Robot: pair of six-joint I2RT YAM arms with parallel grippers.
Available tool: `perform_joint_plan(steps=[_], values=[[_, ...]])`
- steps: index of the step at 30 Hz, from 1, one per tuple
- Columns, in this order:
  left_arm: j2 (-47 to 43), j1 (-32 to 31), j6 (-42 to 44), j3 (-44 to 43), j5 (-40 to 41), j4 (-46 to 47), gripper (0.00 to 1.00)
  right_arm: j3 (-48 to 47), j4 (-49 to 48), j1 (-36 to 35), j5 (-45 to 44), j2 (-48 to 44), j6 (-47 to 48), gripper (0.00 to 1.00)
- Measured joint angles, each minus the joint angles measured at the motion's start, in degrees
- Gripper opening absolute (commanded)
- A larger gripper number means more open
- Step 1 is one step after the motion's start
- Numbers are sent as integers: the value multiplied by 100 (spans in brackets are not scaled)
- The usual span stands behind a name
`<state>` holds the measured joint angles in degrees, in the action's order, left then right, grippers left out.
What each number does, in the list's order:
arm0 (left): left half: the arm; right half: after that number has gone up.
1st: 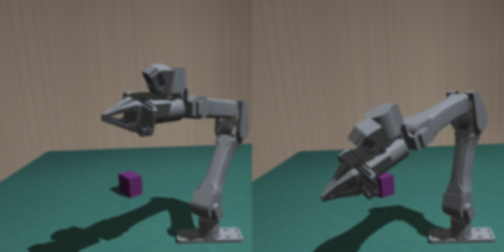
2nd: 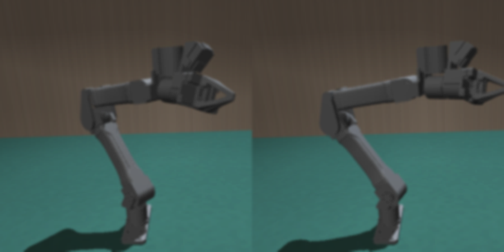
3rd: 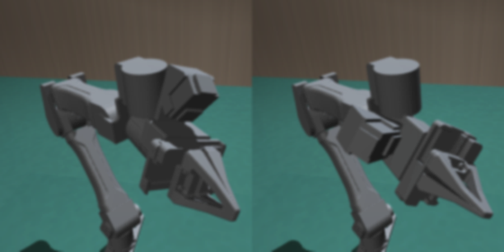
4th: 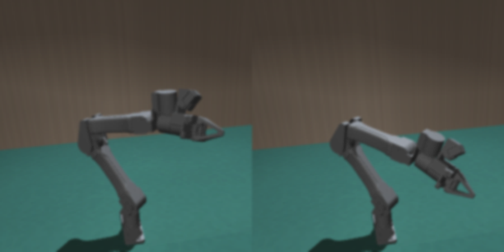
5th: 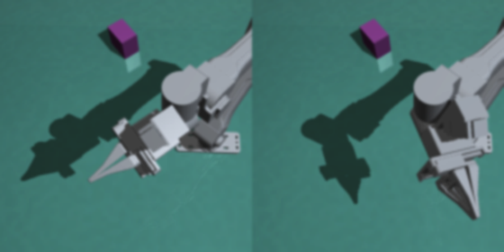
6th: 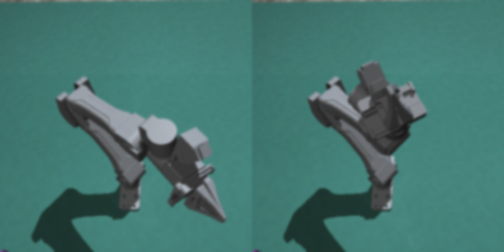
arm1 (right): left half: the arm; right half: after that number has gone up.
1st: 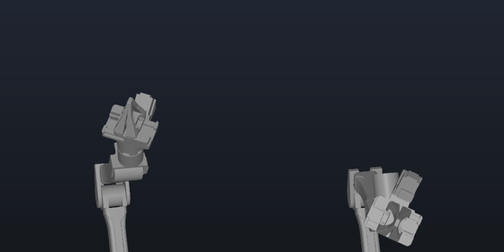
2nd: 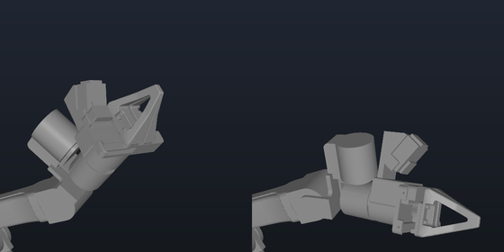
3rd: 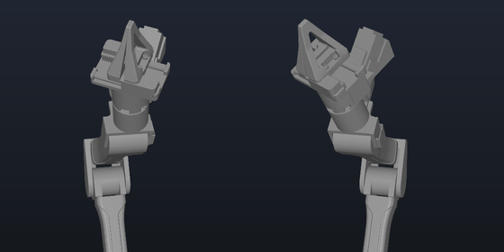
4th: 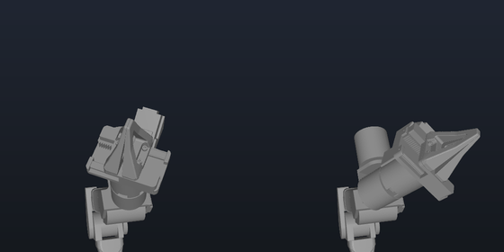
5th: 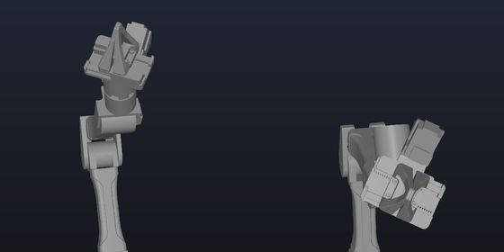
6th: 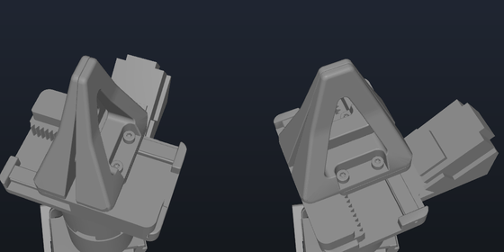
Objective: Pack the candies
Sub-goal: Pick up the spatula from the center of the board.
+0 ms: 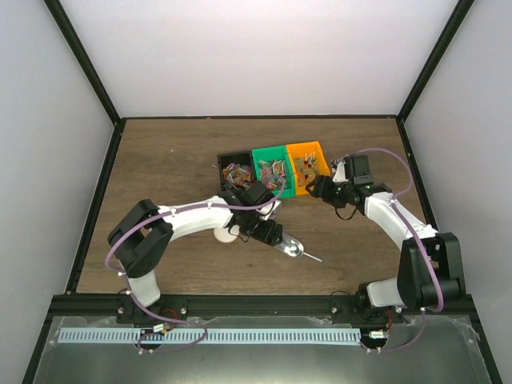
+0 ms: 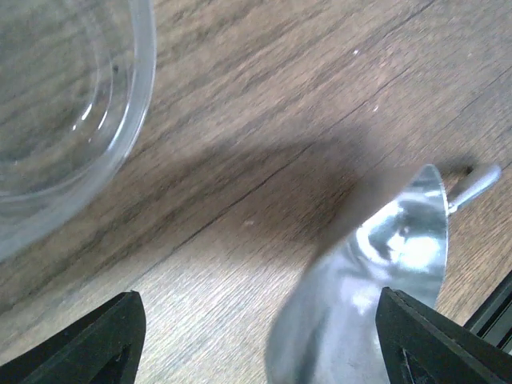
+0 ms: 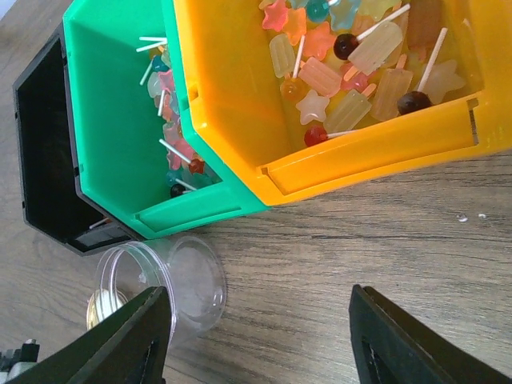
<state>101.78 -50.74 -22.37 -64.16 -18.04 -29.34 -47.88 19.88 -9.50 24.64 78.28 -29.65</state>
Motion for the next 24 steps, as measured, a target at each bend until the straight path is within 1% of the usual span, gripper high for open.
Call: perform_joint_plan(steps=[4,10,14,16,22,24], values=[[120,0,50,-216,-2,-9,74,0,-4,0,79,87,0,63],[330,0,164,-319,46,-81,60,-2,-87,0,175,389,-2,63],[332,0,186,-323,63,-138,47,-2,-103,0,208,439,-2,63],[332,0,173,-323,66,-146,44,-2,-127,0,223,439,-2,63],[345,0,181,-326,39,-151,25,0,-184,0,258,439,0,63],[361,0,192,-326,24,-155,21,0,-208,0,260,439,0,64]])
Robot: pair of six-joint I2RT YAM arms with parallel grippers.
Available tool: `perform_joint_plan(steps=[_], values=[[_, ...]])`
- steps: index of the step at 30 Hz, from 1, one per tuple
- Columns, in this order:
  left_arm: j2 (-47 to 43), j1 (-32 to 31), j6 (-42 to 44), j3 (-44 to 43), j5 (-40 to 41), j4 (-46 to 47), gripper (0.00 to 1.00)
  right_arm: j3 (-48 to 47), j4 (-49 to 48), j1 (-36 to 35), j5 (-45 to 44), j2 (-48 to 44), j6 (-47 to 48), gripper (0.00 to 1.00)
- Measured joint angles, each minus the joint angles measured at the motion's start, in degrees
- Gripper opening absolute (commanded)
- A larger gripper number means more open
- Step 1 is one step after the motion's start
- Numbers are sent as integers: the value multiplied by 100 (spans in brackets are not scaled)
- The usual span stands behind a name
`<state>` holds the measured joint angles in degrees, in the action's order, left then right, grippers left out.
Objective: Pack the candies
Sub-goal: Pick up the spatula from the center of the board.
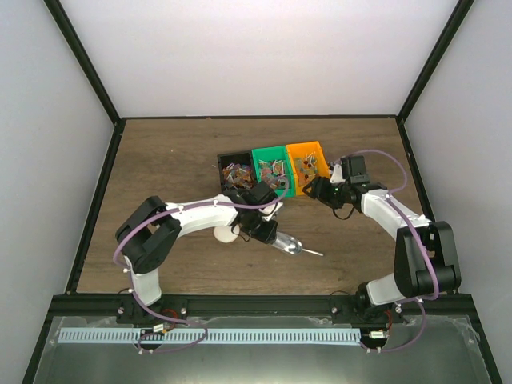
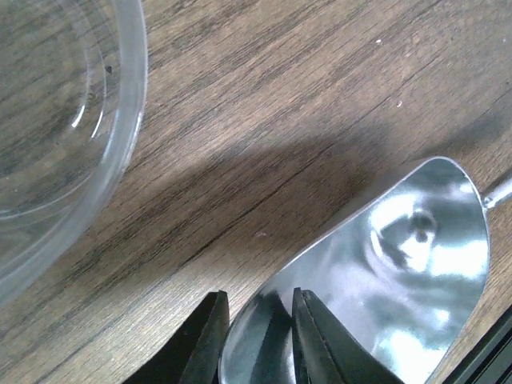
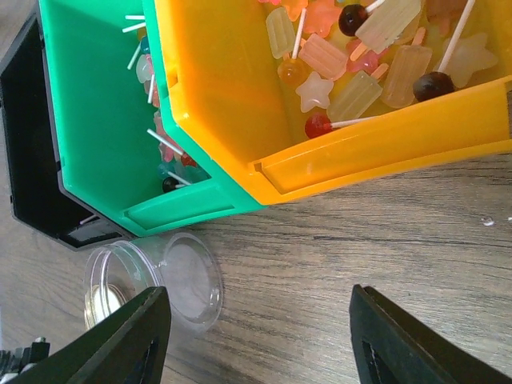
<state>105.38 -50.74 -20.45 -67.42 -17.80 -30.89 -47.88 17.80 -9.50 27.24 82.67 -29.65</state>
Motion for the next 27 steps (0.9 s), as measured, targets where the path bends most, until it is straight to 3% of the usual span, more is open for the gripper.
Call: perform_joint_plan(steps=[9,27], values=[[26,-4,17,-190,-343,55,4,0,-24,0,0,20,0,64],[26,125,313,-625,-540,33,4,-7,-28,0,24,-153,13,65]])
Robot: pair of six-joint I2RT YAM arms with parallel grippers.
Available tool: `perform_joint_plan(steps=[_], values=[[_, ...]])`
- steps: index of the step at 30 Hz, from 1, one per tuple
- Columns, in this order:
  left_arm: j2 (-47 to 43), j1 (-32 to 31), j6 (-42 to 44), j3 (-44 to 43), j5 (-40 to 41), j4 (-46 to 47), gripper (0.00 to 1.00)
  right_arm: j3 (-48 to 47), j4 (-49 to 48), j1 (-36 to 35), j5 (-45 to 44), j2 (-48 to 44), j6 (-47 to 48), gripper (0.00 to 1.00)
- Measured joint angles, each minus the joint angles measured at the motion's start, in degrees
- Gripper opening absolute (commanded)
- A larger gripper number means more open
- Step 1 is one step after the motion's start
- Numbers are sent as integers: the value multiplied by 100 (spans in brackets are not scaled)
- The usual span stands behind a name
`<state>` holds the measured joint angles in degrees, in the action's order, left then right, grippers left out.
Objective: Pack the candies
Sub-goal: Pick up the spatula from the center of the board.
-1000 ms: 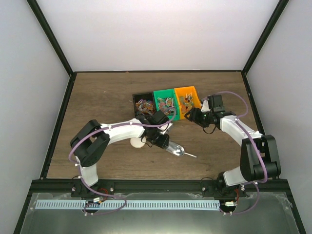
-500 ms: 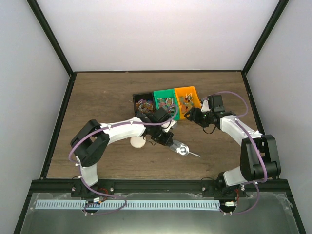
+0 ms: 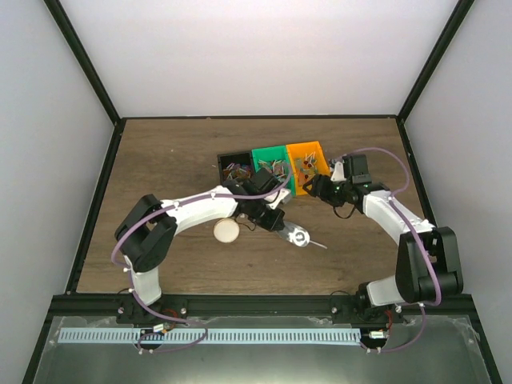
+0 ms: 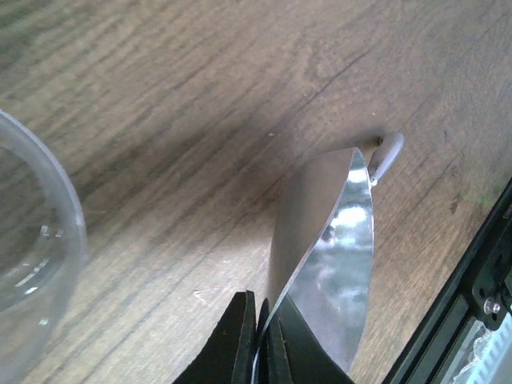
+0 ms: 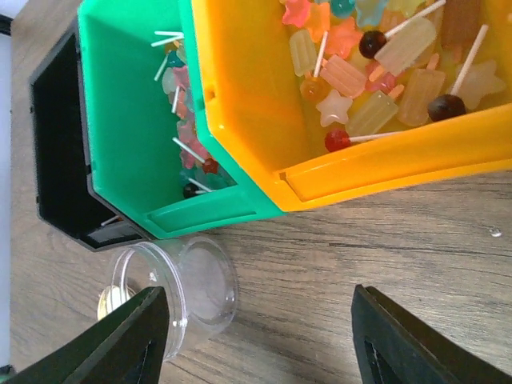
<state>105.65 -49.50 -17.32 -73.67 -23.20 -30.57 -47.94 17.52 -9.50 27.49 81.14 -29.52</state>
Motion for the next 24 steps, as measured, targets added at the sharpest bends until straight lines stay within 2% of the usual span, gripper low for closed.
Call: perform_joint_plan(steps=[9,19,24], values=[[31,748,326,-144,-531,-90,4,0,-76,249,439,-129,11,66],[79,1217,813,-372,-1141,-144,4,476,-667,472,2052,-293,186,65],[59,1451,994,-372,-1567,-175,4,575,-833,470,2422,-116,184,64]])
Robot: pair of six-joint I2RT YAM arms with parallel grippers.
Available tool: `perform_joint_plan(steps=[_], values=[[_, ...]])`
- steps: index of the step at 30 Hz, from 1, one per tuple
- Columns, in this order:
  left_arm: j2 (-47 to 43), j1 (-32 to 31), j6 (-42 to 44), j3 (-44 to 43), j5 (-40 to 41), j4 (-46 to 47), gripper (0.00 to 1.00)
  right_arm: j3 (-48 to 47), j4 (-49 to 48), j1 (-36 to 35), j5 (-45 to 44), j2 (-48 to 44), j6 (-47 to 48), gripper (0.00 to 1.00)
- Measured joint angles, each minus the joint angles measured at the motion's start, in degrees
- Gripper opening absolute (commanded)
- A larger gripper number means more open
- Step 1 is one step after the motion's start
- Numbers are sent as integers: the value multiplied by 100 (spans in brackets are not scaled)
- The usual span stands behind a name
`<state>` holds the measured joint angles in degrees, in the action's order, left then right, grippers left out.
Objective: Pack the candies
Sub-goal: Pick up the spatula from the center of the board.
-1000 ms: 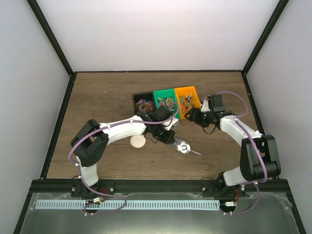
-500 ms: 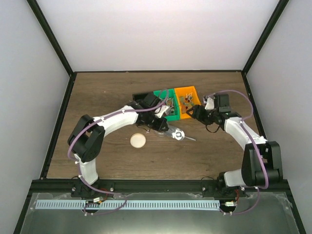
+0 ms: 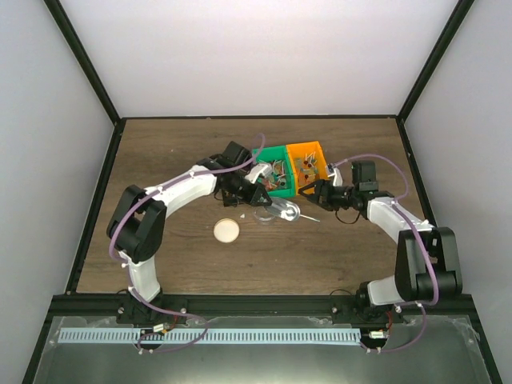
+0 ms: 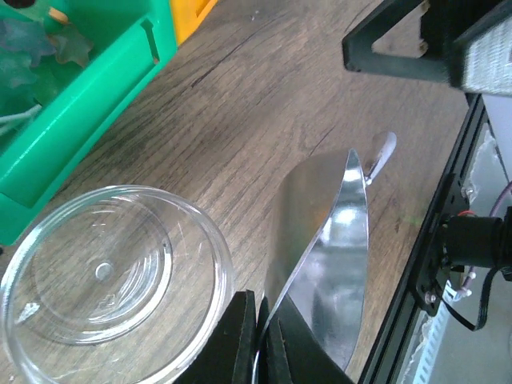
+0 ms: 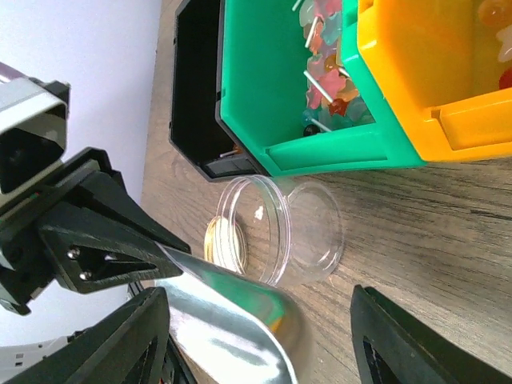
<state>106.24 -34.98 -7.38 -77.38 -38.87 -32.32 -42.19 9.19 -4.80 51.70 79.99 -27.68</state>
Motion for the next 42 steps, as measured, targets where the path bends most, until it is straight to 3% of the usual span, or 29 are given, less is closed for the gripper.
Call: perform_joint_plan(steps=[7,25,30,33,34,37,42], values=[[-66,236,192,0,-459,-4,4,7,-103,0,282,339,74,48],[-44,654,323,-20,-977,-4,4,177,-511,0,1167,527,61,38],[48,702,354,-68,-1128,-17,4,177,-514,-7,1244,538,74,39],[96,734,350,-72,-1252,7,4,177,-498,-15,1292,535,92,63],[114,739,345,-79,-1292,20,4,177,-479,-15,1298,535,79,64],[142,750,310,-101,-1408,131,4,188,-431,-22,1320,535,109,63],[142,809,315,-151,-1528,227,4,188,-404,-26,1320,535,109,51]])
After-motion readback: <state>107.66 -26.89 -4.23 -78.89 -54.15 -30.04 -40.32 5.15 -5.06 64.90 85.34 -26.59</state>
